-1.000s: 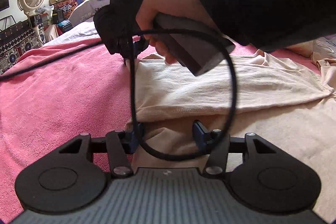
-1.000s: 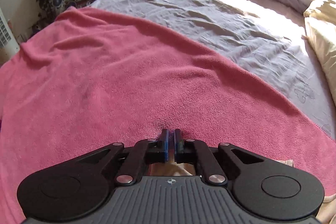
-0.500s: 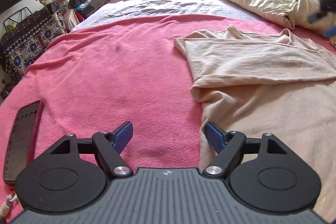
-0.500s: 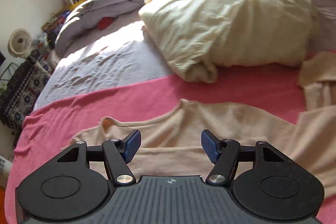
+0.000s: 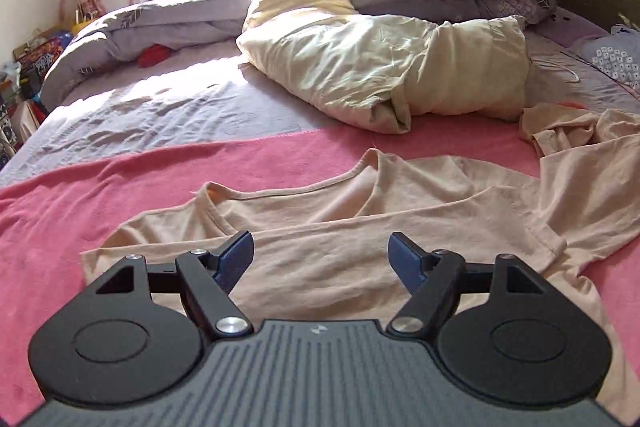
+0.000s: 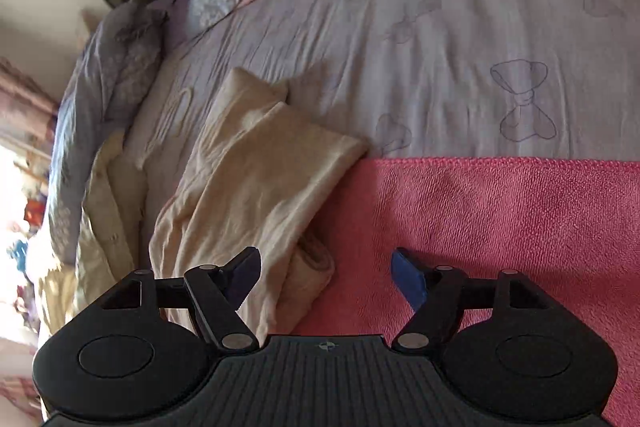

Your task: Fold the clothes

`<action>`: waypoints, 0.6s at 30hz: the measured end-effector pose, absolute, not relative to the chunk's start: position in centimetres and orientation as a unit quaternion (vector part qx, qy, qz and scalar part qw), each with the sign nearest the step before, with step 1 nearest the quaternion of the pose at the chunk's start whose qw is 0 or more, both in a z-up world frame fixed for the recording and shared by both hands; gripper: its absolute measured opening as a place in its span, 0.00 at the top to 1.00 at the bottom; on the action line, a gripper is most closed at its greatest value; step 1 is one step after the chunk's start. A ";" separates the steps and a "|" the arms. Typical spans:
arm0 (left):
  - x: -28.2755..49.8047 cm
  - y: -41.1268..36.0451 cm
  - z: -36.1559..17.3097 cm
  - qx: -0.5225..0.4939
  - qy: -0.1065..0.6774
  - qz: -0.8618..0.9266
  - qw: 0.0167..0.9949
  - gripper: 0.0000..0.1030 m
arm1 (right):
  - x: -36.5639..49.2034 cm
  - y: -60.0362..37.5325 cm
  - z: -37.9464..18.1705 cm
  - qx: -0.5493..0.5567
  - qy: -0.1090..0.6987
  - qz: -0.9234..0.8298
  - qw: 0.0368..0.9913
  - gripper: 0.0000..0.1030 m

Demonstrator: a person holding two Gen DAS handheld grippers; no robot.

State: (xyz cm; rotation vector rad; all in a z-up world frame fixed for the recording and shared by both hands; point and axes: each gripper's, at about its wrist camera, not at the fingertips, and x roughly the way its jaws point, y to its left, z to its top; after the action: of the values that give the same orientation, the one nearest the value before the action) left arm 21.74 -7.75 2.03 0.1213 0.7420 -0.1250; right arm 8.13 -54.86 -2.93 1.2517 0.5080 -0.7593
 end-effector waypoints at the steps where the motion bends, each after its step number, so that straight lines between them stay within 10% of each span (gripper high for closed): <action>1: 22.1 -8.2 1.0 0.057 0.372 -0.055 0.925 0.26 | 8.0 -55.4 -3.4 0.577 0.210 -0.345 0.710 0.29; 7: 21.9 -10.0 -2.9 0.067 0.368 -0.030 0.927 0.18 | 9.9 -57.5 -4.4 0.568 0.189 -0.360 0.715 0.30; 9: 22.0 -9.8 -2.9 0.063 0.372 -0.031 0.926 0.17 | 10.4 -58.1 -4.5 0.566 0.199 -0.355 0.717 0.61; 10: 22.1 -9.8 -2.9 0.062 0.373 -0.032 0.925 0.17 | 10.3 -58.6 -4.7 0.579 0.204 -0.343 0.711 0.91; 18: 22.6 -9.9 -1.6 0.071 0.398 -0.030 0.914 0.18 | 9.8 -57.3 2.8 0.548 0.177 -0.305 0.758 0.95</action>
State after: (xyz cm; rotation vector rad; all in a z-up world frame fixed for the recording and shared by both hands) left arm 22.61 -9.87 -1.60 0.1463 0.8191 -0.0624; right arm 9.84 -57.32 2.80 1.1950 0.3863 -0.6651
